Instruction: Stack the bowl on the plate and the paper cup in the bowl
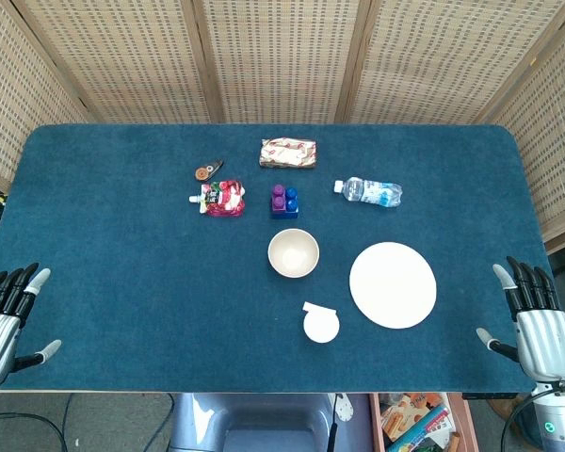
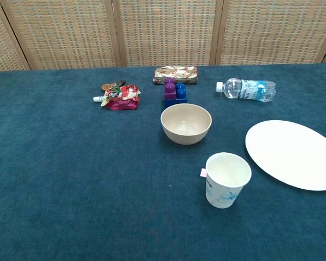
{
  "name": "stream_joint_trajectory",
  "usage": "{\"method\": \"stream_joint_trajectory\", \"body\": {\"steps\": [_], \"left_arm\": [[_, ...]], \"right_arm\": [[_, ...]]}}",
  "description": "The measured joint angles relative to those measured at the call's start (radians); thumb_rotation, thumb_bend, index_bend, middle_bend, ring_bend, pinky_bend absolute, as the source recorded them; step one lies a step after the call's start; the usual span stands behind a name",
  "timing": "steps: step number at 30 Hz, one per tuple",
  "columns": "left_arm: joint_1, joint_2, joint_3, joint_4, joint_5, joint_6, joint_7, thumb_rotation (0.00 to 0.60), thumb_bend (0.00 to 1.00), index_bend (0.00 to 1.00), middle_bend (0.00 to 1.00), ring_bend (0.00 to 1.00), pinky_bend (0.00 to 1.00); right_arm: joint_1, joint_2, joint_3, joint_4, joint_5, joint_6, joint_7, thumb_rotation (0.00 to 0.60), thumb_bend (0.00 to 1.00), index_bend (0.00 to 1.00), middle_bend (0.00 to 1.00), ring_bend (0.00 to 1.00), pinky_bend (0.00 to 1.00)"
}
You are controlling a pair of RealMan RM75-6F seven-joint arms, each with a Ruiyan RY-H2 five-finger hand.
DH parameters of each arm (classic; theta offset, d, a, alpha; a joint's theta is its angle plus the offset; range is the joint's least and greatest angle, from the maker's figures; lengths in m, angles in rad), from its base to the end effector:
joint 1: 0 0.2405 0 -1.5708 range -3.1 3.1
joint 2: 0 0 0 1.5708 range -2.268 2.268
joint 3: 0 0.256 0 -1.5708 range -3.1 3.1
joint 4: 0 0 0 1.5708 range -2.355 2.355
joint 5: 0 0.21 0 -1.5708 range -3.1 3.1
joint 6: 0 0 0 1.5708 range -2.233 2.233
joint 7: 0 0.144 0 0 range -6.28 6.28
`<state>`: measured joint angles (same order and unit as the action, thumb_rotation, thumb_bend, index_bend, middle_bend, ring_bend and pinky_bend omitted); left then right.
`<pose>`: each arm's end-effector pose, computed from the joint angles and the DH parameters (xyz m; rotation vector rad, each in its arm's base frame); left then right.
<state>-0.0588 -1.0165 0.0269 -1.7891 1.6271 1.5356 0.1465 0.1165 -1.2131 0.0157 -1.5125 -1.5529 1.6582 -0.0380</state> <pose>-0.2743 0.1544 0.1663 -1.5111 -0.8284 -0.8867 -0.3019 -0.1828 0.1527 1.3728 -0.7268 1.0106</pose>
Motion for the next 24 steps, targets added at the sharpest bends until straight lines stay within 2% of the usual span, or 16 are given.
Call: {"method": "stream_joint_trajectory", "body": {"steps": [6,10,17,24], "left_arm": [[0.004,-0.005,-0.003,0.012,-0.003,0.003,-0.004,0.600,0.00,0.00,0.00,0.00,0.00],[-0.002,-0.010,-0.009,0.012,-0.010,-0.008,0.006,0.600,0.00,0.00,0.00,0.00,0.00],[-0.023,-0.038,-0.027,0.021,-0.041,-0.042,0.034,0.600,0.00,0.00,0.00,0.00,0.00],[-0.035,-0.057,-0.044,0.025,-0.095,-0.069,0.070,0.600,0.00,0.00,0.00,0.00,0.00]], "right_arm": [[0.011,0.006,-0.003,-0.004,-0.017,-0.040,0.003,0.600,0.00,0.00,0.00,0.00,0.00],[0.063,0.019,0.004,-0.011,-0.033,-0.125,-0.012,0.600,0.00,0.01,0.00,0.00,0.00],[0.271,0.037,0.072,-0.031,-0.052,-0.373,-0.078,0.600,0.00,0.17,0.00,0.00,0.00],[0.478,0.013,0.132,-0.051,-0.030,-0.637,-0.095,0.600,0.00,0.21,0.00,0.00,0.00]]}}
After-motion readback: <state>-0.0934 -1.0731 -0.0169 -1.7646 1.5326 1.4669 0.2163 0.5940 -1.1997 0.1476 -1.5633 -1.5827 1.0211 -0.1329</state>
